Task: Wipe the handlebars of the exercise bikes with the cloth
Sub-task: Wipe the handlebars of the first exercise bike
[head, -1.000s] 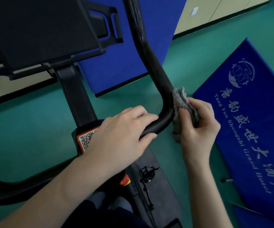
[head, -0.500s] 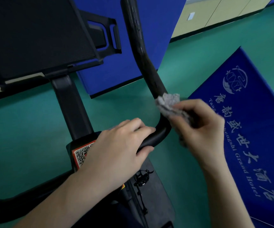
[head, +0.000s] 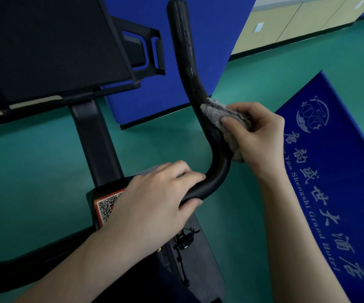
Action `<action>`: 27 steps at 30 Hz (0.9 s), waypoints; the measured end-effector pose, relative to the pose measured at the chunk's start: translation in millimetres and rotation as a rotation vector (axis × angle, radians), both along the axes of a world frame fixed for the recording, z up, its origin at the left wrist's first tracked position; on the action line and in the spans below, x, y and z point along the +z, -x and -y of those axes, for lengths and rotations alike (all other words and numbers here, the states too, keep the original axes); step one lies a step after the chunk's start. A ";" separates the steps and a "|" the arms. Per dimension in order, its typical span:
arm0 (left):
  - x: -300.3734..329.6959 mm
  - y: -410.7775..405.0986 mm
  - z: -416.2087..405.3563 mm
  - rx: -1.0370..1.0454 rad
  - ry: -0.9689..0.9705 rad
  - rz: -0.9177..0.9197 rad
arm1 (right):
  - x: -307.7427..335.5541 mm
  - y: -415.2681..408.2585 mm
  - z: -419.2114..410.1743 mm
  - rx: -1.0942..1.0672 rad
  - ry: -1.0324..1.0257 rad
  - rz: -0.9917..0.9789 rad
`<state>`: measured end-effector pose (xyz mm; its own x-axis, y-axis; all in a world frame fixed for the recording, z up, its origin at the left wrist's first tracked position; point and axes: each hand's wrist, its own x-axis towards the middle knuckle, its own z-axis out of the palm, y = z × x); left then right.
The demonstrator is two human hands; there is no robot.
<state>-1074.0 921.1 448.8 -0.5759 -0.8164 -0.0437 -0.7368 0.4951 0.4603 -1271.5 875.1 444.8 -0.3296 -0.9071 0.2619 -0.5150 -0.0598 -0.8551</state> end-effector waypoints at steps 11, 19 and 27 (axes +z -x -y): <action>0.9 1.5 -1.0 0.069 0.023 -0.050 | 17.1 -13.0 -49.7 0.387 -0.094 -0.338; -0.2 -0.8 -0.7 0.106 0.044 -0.048 | 19.1 -26.0 -25.8 0.586 -0.180 -0.744; -3.0 -1.4 -0.2 0.106 0.010 -0.087 | 26.0 -19.4 -17.8 0.543 -0.160 -0.740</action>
<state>-1072.5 921.3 445.8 -0.4876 -0.8730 0.0113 -0.7427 0.4216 0.5202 -1252.1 892.8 470.8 0.3509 -0.9316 0.0946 -0.8684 -0.3616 -0.3395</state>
